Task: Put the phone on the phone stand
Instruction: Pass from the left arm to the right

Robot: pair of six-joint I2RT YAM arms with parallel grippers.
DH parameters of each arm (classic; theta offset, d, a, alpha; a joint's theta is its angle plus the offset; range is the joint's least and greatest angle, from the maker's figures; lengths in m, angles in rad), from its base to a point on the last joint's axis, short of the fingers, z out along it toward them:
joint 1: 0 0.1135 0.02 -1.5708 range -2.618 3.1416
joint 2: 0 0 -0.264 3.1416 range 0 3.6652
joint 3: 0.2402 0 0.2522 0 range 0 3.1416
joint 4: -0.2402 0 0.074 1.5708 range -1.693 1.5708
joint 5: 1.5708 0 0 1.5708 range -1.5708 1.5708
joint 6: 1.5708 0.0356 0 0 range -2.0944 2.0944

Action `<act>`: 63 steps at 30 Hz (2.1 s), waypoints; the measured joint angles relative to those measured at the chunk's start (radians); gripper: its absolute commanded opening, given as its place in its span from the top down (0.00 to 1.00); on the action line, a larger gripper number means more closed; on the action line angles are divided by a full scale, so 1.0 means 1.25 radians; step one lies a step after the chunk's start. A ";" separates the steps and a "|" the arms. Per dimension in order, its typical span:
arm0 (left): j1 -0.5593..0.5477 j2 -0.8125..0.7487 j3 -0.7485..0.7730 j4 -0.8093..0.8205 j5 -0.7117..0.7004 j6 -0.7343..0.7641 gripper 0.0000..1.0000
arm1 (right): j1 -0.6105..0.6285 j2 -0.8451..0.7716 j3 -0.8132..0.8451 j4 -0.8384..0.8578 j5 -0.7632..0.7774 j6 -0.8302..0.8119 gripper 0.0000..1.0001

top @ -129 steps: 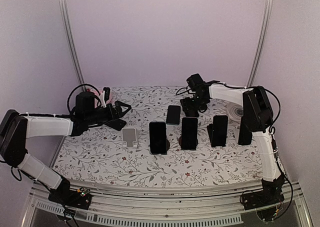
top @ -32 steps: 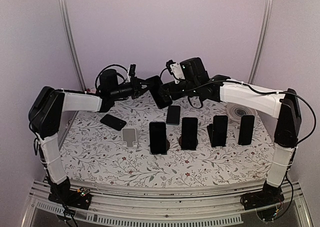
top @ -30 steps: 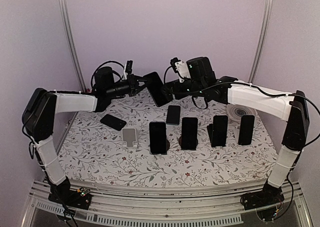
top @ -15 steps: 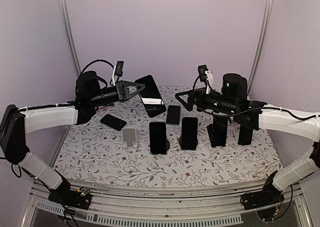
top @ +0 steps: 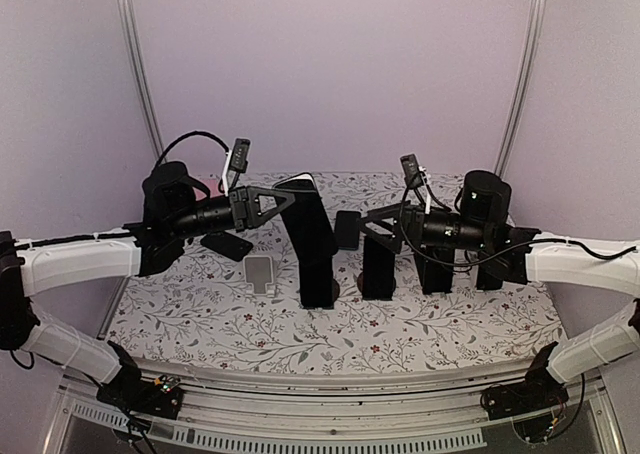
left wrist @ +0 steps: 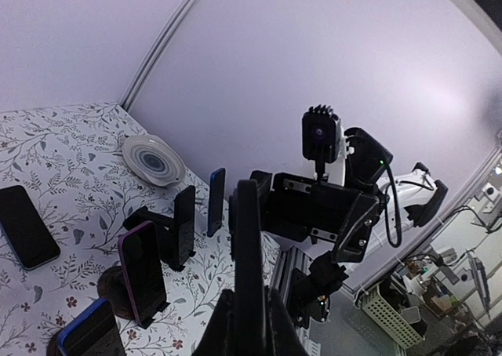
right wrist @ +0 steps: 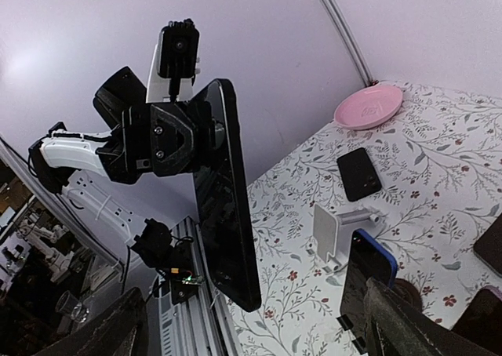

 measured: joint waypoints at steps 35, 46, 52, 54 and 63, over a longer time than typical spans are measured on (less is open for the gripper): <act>-0.034 -0.004 -0.014 0.090 0.059 -0.055 1.00 | 0.121 0.070 -0.037 0.097 -0.094 0.020 0.47; -0.058 0.010 -0.003 0.101 0.090 -0.054 1.00 | 0.147 0.074 -0.017 0.102 -0.072 0.024 0.94; -0.061 0.009 -0.002 0.110 0.099 -0.038 0.50 | 0.155 0.076 -0.017 0.103 -0.056 0.025 0.97; -0.063 0.009 -0.001 0.108 0.078 -0.035 0.30 | 0.163 0.076 -0.017 0.091 -0.034 0.022 0.97; -0.125 -0.002 0.014 -0.017 -0.116 0.027 0.06 | 0.208 0.073 -0.001 0.026 0.120 -0.017 0.98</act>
